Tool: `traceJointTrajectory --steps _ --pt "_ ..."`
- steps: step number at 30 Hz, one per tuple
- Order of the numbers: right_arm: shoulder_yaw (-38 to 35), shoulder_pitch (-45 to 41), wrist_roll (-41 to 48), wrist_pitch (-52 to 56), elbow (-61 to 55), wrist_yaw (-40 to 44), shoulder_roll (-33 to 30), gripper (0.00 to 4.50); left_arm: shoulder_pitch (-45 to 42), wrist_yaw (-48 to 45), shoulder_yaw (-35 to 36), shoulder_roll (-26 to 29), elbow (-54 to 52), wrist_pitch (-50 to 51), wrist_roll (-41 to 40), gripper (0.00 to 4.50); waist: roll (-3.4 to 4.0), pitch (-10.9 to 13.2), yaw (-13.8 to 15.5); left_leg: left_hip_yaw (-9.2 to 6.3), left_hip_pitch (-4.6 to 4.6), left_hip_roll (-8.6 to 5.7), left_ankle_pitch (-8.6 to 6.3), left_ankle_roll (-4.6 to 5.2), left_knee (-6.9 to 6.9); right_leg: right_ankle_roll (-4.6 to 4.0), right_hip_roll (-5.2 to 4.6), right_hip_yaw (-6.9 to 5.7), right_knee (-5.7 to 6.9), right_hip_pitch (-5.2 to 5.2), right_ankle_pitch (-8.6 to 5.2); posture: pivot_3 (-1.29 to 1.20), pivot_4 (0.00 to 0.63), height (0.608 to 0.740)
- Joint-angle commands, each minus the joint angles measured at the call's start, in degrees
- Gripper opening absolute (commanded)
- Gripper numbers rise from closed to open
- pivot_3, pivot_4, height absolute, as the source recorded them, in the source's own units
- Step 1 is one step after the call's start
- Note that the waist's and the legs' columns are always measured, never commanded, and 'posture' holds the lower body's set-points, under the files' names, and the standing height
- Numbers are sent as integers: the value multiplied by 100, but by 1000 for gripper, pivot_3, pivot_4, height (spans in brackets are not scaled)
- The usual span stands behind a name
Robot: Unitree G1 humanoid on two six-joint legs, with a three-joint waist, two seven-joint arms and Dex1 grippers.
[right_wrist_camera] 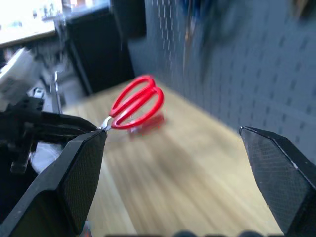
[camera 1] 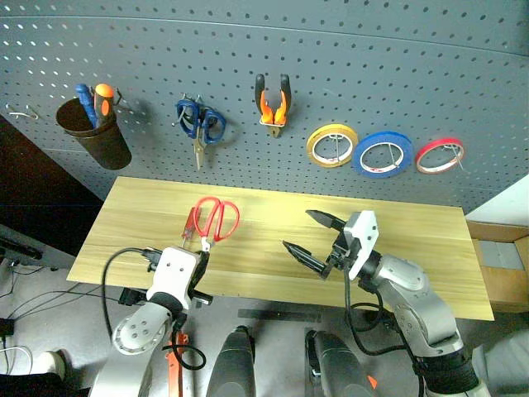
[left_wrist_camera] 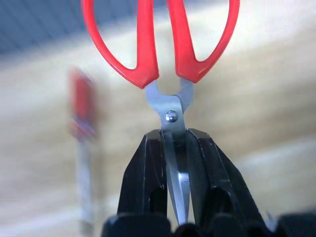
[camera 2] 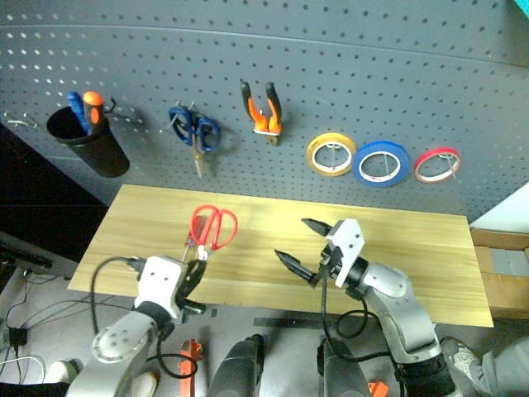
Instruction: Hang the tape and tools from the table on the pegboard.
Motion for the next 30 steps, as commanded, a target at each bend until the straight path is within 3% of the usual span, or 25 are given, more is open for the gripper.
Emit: traceJointTrajectory --steps 1,5,9,13,21,30 --pt "-225 -4 535 113 -492 -290 266 4500 188 151 147 -80 -508 -867 199 280 -5 -62 31 1 -1 -2 0 0 1 1 0 0 -3 2 1 255 141 740" --pt "-329 -229 760 247 -542 -649 545 4500 96 242 388 -32 -508 -1361 355 280 -7 -192 98 2 -3 0 0 0 0 -27 4 -4 -3 -2 18 261 110 740" --pt "-252 -578 639 158 -304 -875 703 4500 -882 267 681 108 232 -1315 248 280 -8 -366 189 3 2 0 1 2 2 -30 12 -8 0 1 20 244 81 740" --pt "-223 -779 453 -4 -85 -978 741 4500 -1987 235 580 357 1297 -1413 413 280 -16 -525 264 3 22 1 10 12 12 -19 21 -10 2 19 29 215 70 740" --pt "-238 -713 316 -39 -148 -1140 695 4500 -3107 -46 265 401 2678 -1579 385 280 -38 -620 256 23 50 2 10 15 14 -29 22 10 5 42 47 176 65 740" --pt "-176 -603 271 -6 -306 -1308 656 4500 -3256 -260 117 307 2891 -1730 312 280 -37 -754 227 25 55 1 10 16 21 -33 22 16 27 42 49 153 60 740"
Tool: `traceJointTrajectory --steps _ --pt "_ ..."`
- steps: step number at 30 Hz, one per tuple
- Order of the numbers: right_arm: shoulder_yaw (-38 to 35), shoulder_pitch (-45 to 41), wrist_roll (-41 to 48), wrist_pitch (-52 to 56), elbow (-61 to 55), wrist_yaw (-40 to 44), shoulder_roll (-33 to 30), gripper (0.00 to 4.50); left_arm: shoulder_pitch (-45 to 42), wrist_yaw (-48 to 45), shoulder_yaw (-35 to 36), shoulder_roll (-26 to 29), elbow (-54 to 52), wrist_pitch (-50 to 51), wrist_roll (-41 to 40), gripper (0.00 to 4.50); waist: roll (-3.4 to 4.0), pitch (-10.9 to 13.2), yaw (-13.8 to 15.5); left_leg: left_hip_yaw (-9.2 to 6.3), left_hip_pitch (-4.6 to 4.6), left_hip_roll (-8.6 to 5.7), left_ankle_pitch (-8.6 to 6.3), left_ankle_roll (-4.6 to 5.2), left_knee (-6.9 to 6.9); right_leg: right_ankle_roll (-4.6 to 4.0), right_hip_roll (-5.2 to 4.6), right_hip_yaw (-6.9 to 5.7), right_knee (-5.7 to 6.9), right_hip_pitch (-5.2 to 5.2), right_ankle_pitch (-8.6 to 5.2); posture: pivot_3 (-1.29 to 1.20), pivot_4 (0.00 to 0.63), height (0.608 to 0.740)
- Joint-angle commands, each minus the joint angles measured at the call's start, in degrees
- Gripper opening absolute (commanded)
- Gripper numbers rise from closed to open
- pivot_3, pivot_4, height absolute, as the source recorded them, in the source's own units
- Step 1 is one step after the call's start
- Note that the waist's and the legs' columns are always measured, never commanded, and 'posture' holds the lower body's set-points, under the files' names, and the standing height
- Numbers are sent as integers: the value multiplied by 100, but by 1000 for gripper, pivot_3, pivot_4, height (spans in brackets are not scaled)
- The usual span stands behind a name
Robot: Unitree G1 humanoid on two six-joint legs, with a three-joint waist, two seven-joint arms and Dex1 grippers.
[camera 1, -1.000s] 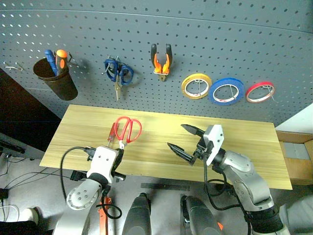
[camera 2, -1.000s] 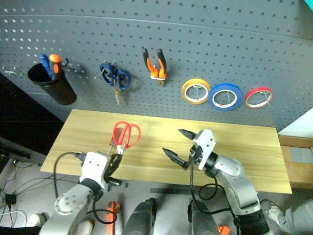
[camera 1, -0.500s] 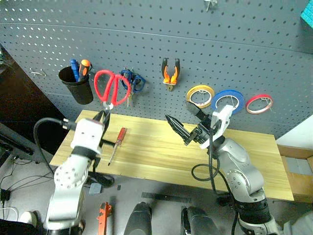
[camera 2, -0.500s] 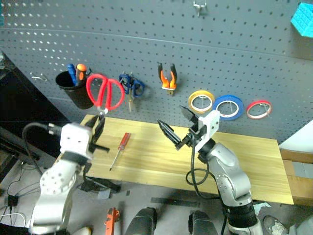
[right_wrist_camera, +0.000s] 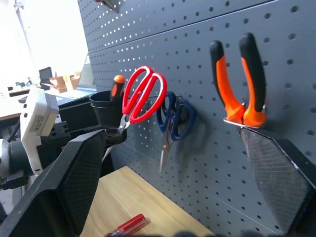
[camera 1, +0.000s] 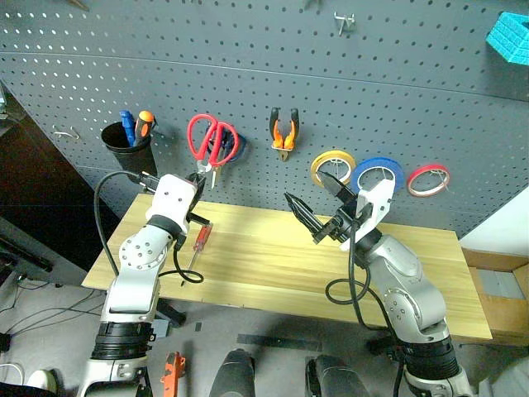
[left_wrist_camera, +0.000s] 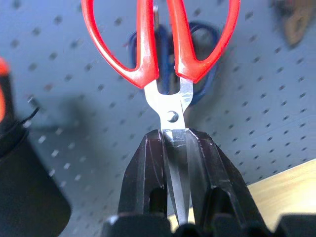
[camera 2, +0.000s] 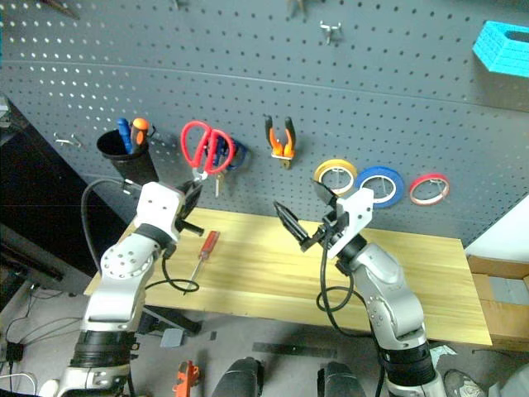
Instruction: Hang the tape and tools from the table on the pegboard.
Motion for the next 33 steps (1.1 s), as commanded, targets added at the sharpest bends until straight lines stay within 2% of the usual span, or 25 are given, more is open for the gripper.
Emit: traceJointTrajectory --steps 1,7,33 --pt "8 12 -19 -61 -306 -49 -23 4500 3 -10 7 -29 -209 -138 -73 280 1 -12 -3 1 6 -2 0 0 4 0 0 2 19 0 0 153 60 740" --pt "24 8 -39 -60 -295 -47 -18 4500 60 -34 -46 -73 -339 -93 -82 280 0 -20 -66 9 83 -3 2 2 5 5 2 11 49 56 -21 158 61 740" --pt "9 62 -59 -50 -288 -127 -22 4500 20 56 62 -208 -14 156 -116 280 0 -69 -133 10 88 -3 7 9 7 -13 3 14 64 54 -12 150 76 740"
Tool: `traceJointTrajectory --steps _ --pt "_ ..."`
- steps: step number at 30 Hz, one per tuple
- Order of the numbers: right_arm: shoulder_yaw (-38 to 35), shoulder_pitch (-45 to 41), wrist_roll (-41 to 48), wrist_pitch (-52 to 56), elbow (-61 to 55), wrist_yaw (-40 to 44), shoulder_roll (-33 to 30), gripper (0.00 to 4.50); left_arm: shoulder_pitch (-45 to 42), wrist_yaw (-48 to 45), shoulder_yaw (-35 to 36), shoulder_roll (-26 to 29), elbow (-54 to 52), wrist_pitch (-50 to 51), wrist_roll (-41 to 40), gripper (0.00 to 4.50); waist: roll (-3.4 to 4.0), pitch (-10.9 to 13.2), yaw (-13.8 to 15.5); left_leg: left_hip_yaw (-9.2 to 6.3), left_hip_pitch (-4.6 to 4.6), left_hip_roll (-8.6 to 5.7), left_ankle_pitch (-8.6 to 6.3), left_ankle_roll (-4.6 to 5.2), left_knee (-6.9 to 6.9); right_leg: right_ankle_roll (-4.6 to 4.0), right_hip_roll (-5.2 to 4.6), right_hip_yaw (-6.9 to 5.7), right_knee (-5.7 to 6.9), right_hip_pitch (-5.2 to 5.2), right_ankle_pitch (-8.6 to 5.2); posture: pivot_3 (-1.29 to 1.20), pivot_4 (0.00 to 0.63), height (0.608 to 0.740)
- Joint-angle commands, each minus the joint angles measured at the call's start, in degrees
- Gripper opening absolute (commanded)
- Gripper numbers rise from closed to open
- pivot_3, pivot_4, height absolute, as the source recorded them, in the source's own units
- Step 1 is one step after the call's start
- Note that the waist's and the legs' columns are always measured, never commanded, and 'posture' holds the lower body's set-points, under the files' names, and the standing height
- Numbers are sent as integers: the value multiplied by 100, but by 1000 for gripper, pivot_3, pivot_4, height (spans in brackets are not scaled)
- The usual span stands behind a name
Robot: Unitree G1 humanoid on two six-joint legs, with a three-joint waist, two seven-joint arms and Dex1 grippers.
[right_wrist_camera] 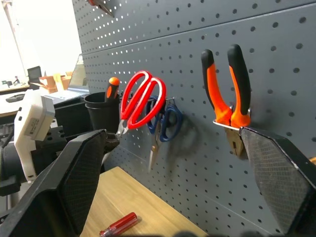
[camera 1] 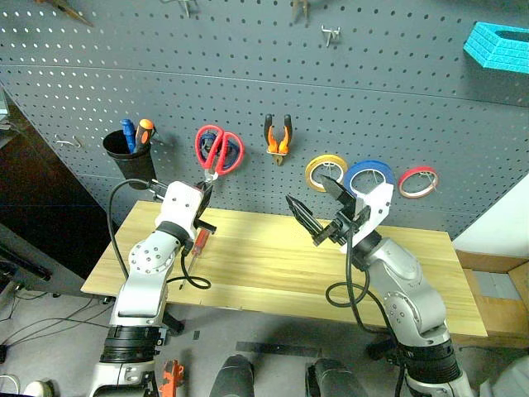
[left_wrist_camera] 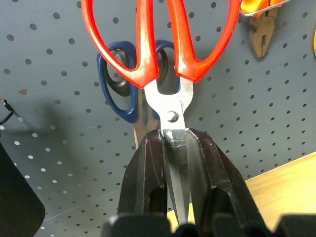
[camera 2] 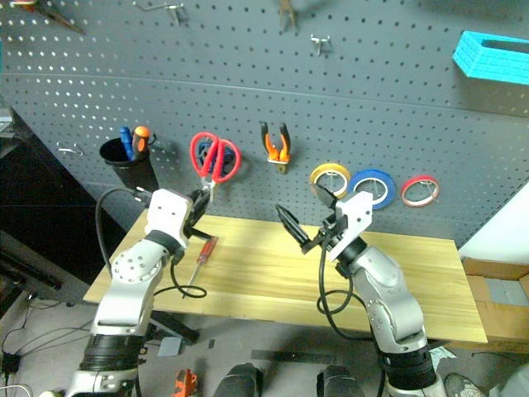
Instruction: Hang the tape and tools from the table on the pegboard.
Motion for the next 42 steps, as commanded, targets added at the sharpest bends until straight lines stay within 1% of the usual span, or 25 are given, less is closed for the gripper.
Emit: traceJointTrajectory --steps 1,8,13,16,18,22,28,29,32,33,35,36,39,42 --pt "-45 -64 39 -48 -270 -28 -11 4500 -96 43 116 22 -19 3 -99 280 0 0 0 0 0 0 0 0 0 0 0 0 0 0 0 149 77 740" --pt "-47 -70 30 -42 -267 -63 -32 4500 -157 66 135 43 107 87 -147 280 1 0 -2 0 0 0 0 0 0 0 0 0 1 0 0 147 80 740" --pt "-37 -66 27 -37 -265 -71 -37 4500 -182 68 119 38 202 596 -173 280 0 0 -10 0 0 0 0 0 0 0 1 0 1 0 0 149 82 740" --pt "-30 -68 27 -36 -260 -62 -41 4500 -207 -14 81 53 219 690 -205 280 0 0 -7 -1 0 0 0 0 0 0 1 0 1 0 0 149 81 740" --pt "-30 -73 27 -40 -253 -56 -44 4500 -224 -30 79 58 230 696 -224 1036 0 0 -6 -1 0 0 0 0 0 0 1 0 1 0 0 149 83 740" --pt "-35 -65 27 -43 -250 -56 -46 4500 -244 -60 62 66 254 720 -255 2330 1 0 -10 -1 0 0 0 0 0 0 1 0 1 0 0 147 85 740" --pt "28 44 11 -9 -326 -46 -73 4500 -86 50 30 78 363 820 -127 4462 1 0 -12 -1 0 0 0 0 0 0 1 0 1 0 0 141 99 740" --pt "69 57 -24 -6 -311 -28 -92 4500 -5 75 36 66 406 827 -120 4462 2 1 -18 0 1 0 0 1 0 0 1 0 1 0 0 141 99 740" --pt "594 -43 -710 -11 -106 146 -495 4500 378 169 185 72 679 896 -139 4462 8 7 -73 2 2 0 0 1 0 0 0 3 1 0 -1 122 131 740" --pt "760 -93 -841 35 -62 224 -605 4500 479 214 270 74 708 968 -177 4462 11 14 -116 3 2 0 0 1 0 5 0 4 0 0 -4 117 147 740" --pt "993 -170 -975 108 3 370 -741 4500 575 279 400 91 694 1046 -254 4462 13 32 -167 4 4 3 0 1 -1 14 1 4 1 -1 -15 117 155 740" --pt "1140 -262 -1051 125 75 486 -789 4500 611 285 506 139 673 1129 -312 4462 12 51 -165 2 4 7 0 1 -1 13 4 2 2 -2 -19 118 177 740" --pt "1412 -602 -1133 299 299 711 -761 4500 573 222 733 403 822 1275 -380 4462 18 204 -171 -4 10 9 10 18 -1 15 8 -1 10 0 -23 125 228 740" --pt "1587 -974 -1109 458 545 933 -622 4500 324 144 858 710 1278 1365 -428 4462 29 364 -169 -6 15 9 17 29 -1 15 8 -1 14 3 -21 135 274 740"
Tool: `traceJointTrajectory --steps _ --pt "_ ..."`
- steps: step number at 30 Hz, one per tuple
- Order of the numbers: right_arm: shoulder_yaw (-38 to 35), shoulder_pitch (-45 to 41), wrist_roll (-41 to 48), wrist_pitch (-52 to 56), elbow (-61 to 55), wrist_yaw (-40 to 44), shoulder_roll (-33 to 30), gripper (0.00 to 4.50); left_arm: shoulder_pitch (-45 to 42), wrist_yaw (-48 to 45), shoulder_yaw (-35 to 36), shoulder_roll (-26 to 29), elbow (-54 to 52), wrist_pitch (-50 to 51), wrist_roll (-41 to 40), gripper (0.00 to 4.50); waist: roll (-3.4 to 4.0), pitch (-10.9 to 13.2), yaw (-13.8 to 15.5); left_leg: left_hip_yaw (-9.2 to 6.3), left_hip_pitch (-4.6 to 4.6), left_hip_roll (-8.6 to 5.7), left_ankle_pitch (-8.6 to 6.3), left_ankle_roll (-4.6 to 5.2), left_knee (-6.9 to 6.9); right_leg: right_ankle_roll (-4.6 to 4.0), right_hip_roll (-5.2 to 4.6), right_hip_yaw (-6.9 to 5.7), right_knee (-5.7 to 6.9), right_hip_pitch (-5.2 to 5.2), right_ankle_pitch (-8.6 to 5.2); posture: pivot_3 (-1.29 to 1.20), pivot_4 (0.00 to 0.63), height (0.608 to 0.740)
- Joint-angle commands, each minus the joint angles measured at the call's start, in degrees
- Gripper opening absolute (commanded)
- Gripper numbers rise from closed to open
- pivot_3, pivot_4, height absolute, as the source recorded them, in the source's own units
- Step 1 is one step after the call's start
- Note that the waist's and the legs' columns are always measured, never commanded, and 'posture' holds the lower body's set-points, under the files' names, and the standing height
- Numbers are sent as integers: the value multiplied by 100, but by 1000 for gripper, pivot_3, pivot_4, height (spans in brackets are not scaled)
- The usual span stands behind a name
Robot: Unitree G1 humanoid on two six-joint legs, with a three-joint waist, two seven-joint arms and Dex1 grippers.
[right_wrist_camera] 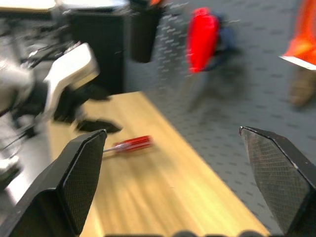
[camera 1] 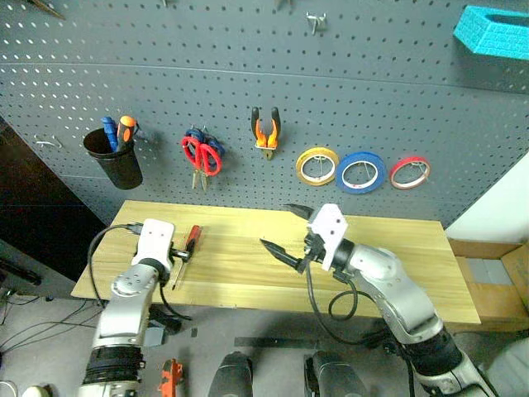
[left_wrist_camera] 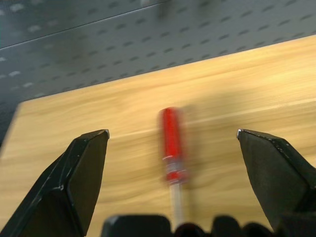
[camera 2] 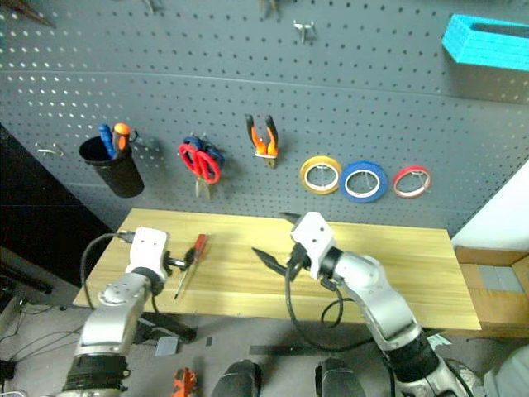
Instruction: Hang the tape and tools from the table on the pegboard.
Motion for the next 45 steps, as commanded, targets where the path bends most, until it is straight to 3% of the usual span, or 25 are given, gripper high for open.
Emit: traceJointTrajectory --steps 1,10,15,21,26,31,37,45 --pt "186 -420 -1 140 191 266 151 4500 -365 -97 246 346 464 65 -69 4462 7 109 2 0 0 0 0 1 0 0 0 0 -1 0 0 135 274 740" --pt "164 -936 68 515 596 354 667 4500 -1408 -782 -73 419 2469 -488 -142 4462 11 586 34 -12 -41 -7 -4 -4 -5 -22 -13 -19 -11 -25 14 154 372 740" --pt "149 -956 27 616 555 347 676 4500 -1860 -905 -225 373 2962 -845 -94 4462 8 738 33 -35 -128 -5 -2 -5 6 -28 -13 -43 10 -105 17 149 392 740" --pt "150 -866 36 645 446 282 725 4500 -1887 -833 -190 513 3036 -927 -95 4462 8 814 -13 -40 -131 -5 -3 -5 2 -27 -15 -46 4 -106 17 154 387 740" --pt "184 -758 23 627 364 228 720 4500 -1802 -797 -139 586 2801 -815 -152 4462 8 814 -9 -43 -131 -5 -3 -6 -2 -27 -15 -50 0 -106 16 147 374 740" --pt "140 -703 43 647 292 145 741 4500 -1502 -476 147 521 1618 -121 -370 4462 7 815 -9 -45 -133 -4 -3 -7 -1 -26 -16 -51 -1 -105 16 141 369 740" --pt "133 -616 56 729 163 76 713 4500 -1164 -85 273 -119 -54 996 -830 4462 7 816 19 -45 -135 -7 -3 -10 -2 -24 -22 -51 -8 -103 15 131 373 740" --pt "126 -590 72 840 80 108 641 4500 -1252 469 -118 -990 360 903 -562 4462 3 841 -1 -45 -136 -7 -2 -10 -2 -4 -19 -49 -10 -103 5 103 389 740"
